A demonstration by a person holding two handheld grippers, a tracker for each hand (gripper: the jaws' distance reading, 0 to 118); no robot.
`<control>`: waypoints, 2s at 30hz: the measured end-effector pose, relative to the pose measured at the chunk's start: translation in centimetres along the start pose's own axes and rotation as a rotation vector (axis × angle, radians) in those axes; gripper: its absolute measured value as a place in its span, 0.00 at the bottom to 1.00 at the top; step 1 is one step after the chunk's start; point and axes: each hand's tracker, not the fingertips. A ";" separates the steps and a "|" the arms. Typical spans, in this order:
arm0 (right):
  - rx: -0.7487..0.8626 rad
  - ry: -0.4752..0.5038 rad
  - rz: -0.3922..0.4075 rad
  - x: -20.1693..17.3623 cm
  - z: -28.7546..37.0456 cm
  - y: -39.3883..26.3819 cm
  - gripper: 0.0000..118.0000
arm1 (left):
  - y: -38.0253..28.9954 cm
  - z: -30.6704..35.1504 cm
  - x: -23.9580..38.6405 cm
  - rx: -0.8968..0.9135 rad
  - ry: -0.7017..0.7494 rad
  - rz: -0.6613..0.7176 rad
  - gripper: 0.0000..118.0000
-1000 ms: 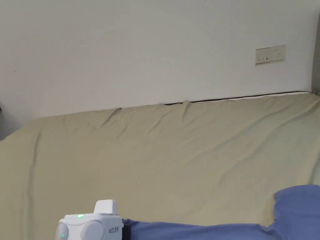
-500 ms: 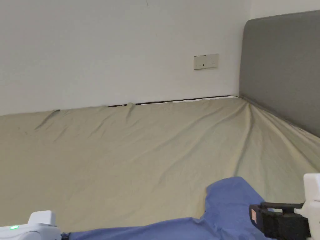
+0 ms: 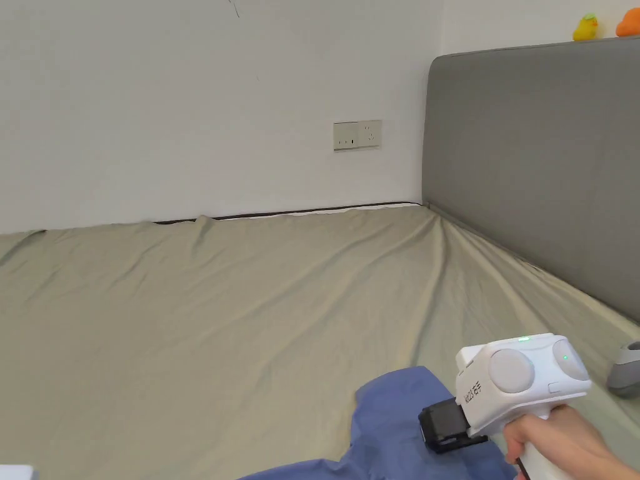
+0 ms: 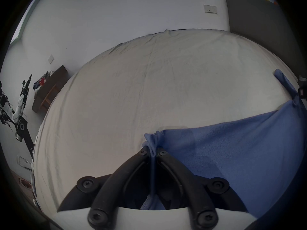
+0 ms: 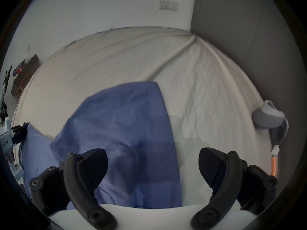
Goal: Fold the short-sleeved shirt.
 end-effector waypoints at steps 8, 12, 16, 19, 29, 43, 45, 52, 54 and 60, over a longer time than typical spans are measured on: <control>0.045 0.024 -0.012 -0.5 -2.9 -1.2 0.66 | -0.5 0.1 -1.6 0.023 -0.076 0.108 0.02; 0.127 0.078 0.008 -1.9 -1.3 -2.3 0.02 | -1.5 0.5 -2.3 0.090 -0.106 0.157 0.02; 0.203 0.003 0.099 -2.3 -1.3 -2.4 0.01 | -1.4 0.8 -2.6 0.109 -0.128 0.170 0.02; 0.351 0.067 0.047 -1.8 0.7 -3.0 0.01 | -1.1 2.2 -2.6 0.178 -0.191 0.196 0.02; 0.754 0.113 0.064 -1.4 17.1 -2.5 0.01 | 3.4 16.5 -5.3 0.446 -0.243 0.241 0.02; 1.225 -0.110 0.104 -0.9 41.1 -2.7 0.01 | 7.9 42.3 -9.1 0.904 0.028 0.257 0.02; 1.243 -0.109 0.094 -0.8 42.1 -2.8 0.01 | 8.2 42.7 -9.2 0.902 0.035 0.270 0.02; 1.249 -0.094 0.028 0.4 42.6 -2.7 0.01 | 8.0 42.8 -9.1 0.895 0.054 0.260 0.02; 1.248 -0.096 0.034 0.4 42.2 -2.2 0.01 | 8.4 42.0 -8.8 0.882 0.069 0.247 0.02; 1.244 -0.081 0.080 -0.9 40.7 0.7 0.01 | 10.6 38.4 -8.5 0.844 0.085 0.241 0.02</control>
